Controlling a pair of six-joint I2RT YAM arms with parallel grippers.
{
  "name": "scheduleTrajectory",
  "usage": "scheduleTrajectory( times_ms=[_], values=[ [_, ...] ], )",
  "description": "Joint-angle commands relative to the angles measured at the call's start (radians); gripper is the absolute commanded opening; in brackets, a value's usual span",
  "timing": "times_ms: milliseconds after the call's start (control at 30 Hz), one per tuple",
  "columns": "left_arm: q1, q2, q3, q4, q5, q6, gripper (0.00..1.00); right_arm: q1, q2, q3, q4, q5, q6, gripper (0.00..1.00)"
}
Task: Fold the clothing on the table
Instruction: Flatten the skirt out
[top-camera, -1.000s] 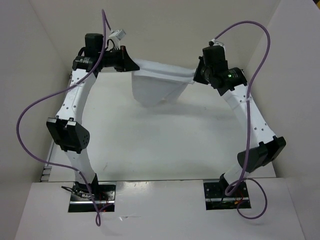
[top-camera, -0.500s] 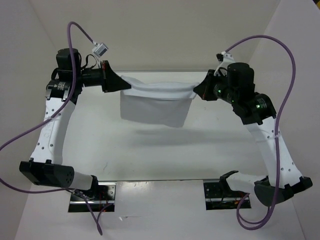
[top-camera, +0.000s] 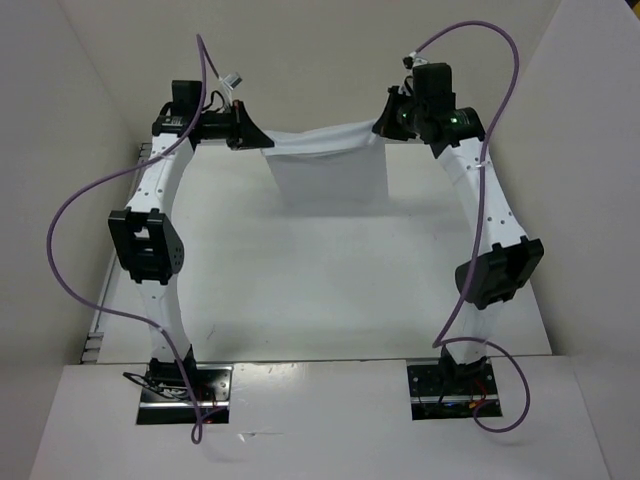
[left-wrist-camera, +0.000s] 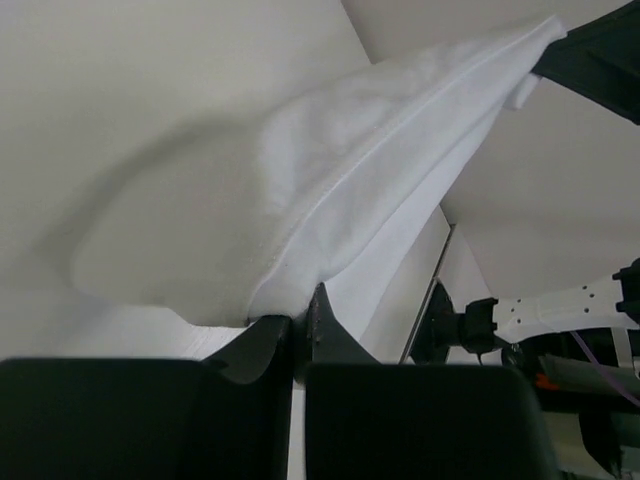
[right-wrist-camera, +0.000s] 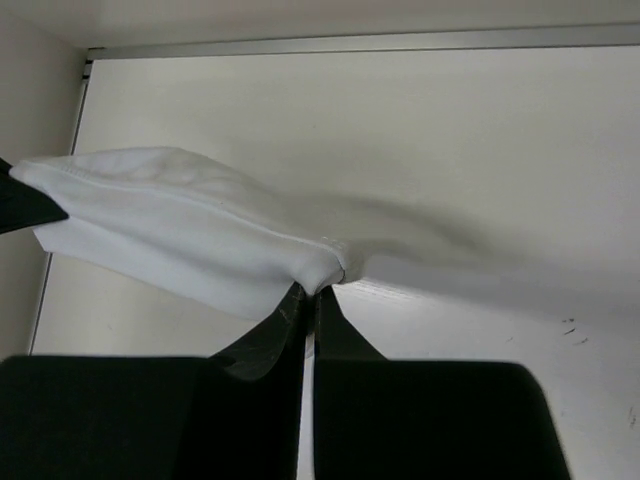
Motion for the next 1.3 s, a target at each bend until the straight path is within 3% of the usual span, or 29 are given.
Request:
scheduleTrajectory(
  times_ms=[0, 67, 167, 200, 267, 300, 400, 533, 567, 600, 633, 667, 733, 833, 1033, 1133, 1233, 1267],
  values=[
    [0.004, -0.091, 0.155, 0.018, 0.043, -0.008, 0.01, -0.013, -0.066, 0.160, -0.004, 0.024, -0.041, 0.00],
    [0.004, -0.134, 0.051, 0.036, 0.043, -0.008, 0.01, -0.013, -0.078, 0.132, -0.014, 0.009, -0.050, 0.00],
    [0.004, -0.229, -0.142, 0.127, 0.023, -0.021, 0.02, -0.013, -0.141, -0.041, -0.002, -0.016, -0.014, 0.00],
    [0.004, -0.255, -0.289, 0.154, 0.011, -0.043, 0.02, -0.013, -0.166, -0.185, 0.013, -0.040, 0.000, 0.00],
    [0.004, -0.325, -0.423, 0.203, 0.002, -0.043, 0.02, -0.013, -0.216, -0.345, 0.071, -0.083, 0.031, 0.00],
    [0.004, -0.341, -0.542, 0.204, -0.014, -0.043, 0.03, -0.013, -0.265, -0.507, 0.088, -0.135, 0.061, 0.00],
    [-0.034, -0.402, -0.725, 0.204, -0.052, -0.011, 0.05, 0.021, -0.336, -0.798, 0.128, -0.224, 0.123, 0.00],
    [-0.062, -0.459, -1.018, 0.158, -0.066, 0.061, 0.22, 0.145, -0.388, -1.042, 0.067, -0.287, 0.194, 0.04],
    [-0.062, -0.470, -1.105, 0.141, -0.066, 0.081, 0.43, 0.162, -0.400, -1.100, 0.017, -0.296, 0.206, 0.17],
    [-0.073, -0.497, -1.138, 0.103, -0.066, 0.101, 0.68, 0.176, -0.438, -1.119, -0.014, -0.306, 0.223, 0.24],
    [-0.073, -0.517, -1.166, 0.083, -0.055, 0.142, 1.00, 0.185, -0.466, -1.132, -0.042, -0.315, 0.232, 0.29],
    [-0.073, -0.535, -1.184, 0.064, -0.055, 0.156, 1.00, 0.185, -0.494, -1.133, -0.088, -0.315, 0.241, 0.40],
    [-0.073, -0.595, -1.214, 0.024, -0.060, 0.166, 1.00, 0.185, -0.558, -1.096, -0.126, -0.292, 0.264, 0.45],
    [-0.073, -0.649, -1.223, 0.013, -0.094, 0.166, 1.00, 0.185, -0.559, -1.027, -0.194, -0.235, 0.264, 0.45],
    [-0.103, -0.623, -1.263, 0.027, -0.055, 0.181, 1.00, 0.185, -0.534, -1.073, -0.174, -0.177, 0.287, 0.45],
    [-0.104, -0.595, -1.263, 0.027, -0.112, 0.172, 0.91, 0.185, -0.507, -1.099, -0.153, -0.082, 0.339, 0.40],
    [-0.104, -0.528, -1.235, 0.070, -0.143, 0.127, 0.42, 0.185, -0.419, -1.113, -0.059, -0.002, 0.368, 0.15],
    [-0.104, -0.510, -1.220, 0.087, -0.128, 0.105, 0.20, 0.185, -0.390, -1.113, -0.030, 0.007, 0.381, 0.10]
  ],
)
